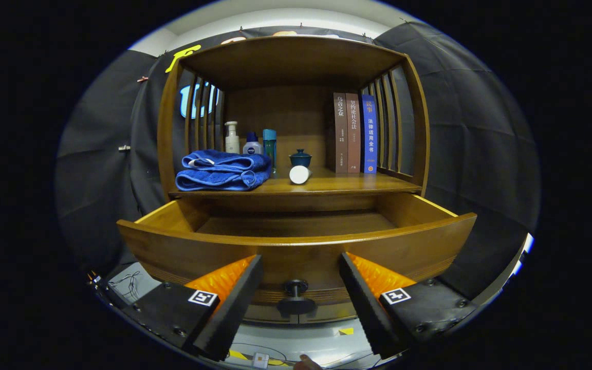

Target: Pull open the drawer, take out the items inside it, and place them on the countertop above the cabinet.

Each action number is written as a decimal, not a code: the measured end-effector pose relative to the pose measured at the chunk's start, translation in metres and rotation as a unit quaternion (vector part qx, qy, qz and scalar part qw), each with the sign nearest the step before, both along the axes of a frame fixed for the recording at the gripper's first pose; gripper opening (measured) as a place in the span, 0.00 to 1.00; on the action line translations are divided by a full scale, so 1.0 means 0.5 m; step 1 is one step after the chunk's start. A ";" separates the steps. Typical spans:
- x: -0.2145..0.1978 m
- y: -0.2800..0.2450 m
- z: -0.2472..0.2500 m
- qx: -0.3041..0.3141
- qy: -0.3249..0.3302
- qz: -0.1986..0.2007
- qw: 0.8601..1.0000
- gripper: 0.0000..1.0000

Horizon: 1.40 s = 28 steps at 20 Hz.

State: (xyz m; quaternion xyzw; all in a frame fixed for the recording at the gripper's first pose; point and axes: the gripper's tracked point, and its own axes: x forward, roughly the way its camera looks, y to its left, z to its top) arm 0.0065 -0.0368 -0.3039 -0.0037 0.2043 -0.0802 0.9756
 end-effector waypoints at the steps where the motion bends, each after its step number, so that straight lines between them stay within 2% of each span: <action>1: 0.014 -0.001 -0.003 0.003 0.002 0.000 1.000 1.00; 17: 0.207 -0.032 -0.040 0.000 0.013 0.009 1.000 1.00; 28: 0.249 -0.036 -0.057 0.003 0.022 0.004 1.000 1.00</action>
